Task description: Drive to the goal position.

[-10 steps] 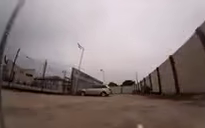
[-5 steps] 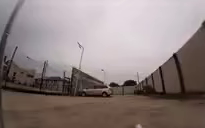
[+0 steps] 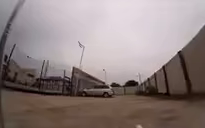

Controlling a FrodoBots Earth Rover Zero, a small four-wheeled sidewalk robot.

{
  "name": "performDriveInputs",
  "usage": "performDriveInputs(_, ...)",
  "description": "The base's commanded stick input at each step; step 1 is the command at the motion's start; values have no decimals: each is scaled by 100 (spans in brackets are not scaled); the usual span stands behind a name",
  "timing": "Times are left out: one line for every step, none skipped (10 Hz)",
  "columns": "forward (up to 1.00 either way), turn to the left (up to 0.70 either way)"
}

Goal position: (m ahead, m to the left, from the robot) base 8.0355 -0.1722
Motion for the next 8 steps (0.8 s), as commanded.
performDriveInputs(98,4)
performDriveInputs(98,4)
performDriveInputs(98,4)
performDriveInputs(98,4)
performDriveInputs(98,4)
performDriveInputs(98,4)
performDriveInputs(98,4)
performDriveInputs(98,4)
